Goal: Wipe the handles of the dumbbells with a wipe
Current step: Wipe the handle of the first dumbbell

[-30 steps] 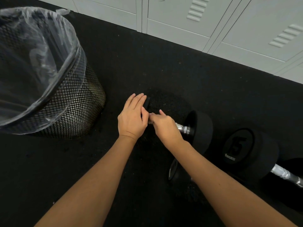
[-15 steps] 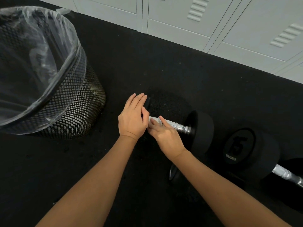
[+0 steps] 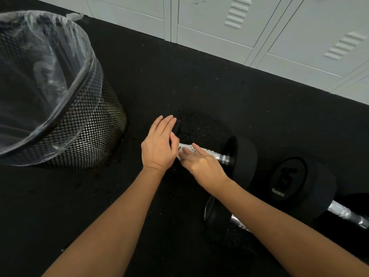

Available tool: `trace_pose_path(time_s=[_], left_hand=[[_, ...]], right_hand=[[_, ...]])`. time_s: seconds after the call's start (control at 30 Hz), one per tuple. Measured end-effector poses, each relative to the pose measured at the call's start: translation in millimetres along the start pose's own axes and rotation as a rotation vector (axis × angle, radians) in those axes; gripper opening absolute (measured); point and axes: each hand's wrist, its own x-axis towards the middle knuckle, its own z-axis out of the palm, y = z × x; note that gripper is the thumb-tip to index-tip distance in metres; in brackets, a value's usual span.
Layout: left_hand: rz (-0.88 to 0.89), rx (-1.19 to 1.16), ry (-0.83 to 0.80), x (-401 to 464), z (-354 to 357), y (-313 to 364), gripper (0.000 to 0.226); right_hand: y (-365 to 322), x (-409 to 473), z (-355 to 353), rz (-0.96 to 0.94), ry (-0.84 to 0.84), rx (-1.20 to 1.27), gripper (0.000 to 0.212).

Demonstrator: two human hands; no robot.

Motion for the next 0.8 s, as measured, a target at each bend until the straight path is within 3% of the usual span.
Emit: trace_pose_path(time_s=[0.1,0.23,0.3,0.37,0.5,0.67,0.8], left_hand=[[-0.002,-0.008,0.005,0.0,0.0,-0.4,0.048],[0.003,-0.004,0.004,-0.8,0.0,-0.1,0.047],[0.006,0.016,0.001,-0.8,0.5,-0.2,0.047],[0.003,0.024,-0.008,0.0,0.8,-0.7,0.047],[0.0,0.029,-0.006,0.0,0.3,-1.1,0.048],[0.013,0.023,0.012,-0.5,-0.9,0.3,0.046],[0.013,0.023,0.001,-0.8,-0.1,-0.4,0.047]], right_hand=[[4.2,-8.7,-4.6,0.043,0.028,0.127,0.036],[11.4,15.7,-20.9,0.646,0.257,0.544,0.023],[19.4,38.4,-17.5,0.783,0.128,0.532,0.024],[14.9,58.0,-12.2,0.77,-0.053,0.525,0.024],[11.0,67.2,-13.4,0.764,-0.084,0.584,0.022],[37.5,73.4,-21.7,0.8,-0.328,0.598,0.022],[22.0,80.9,-22.9,0.707,-0.272,0.504,0.019]])
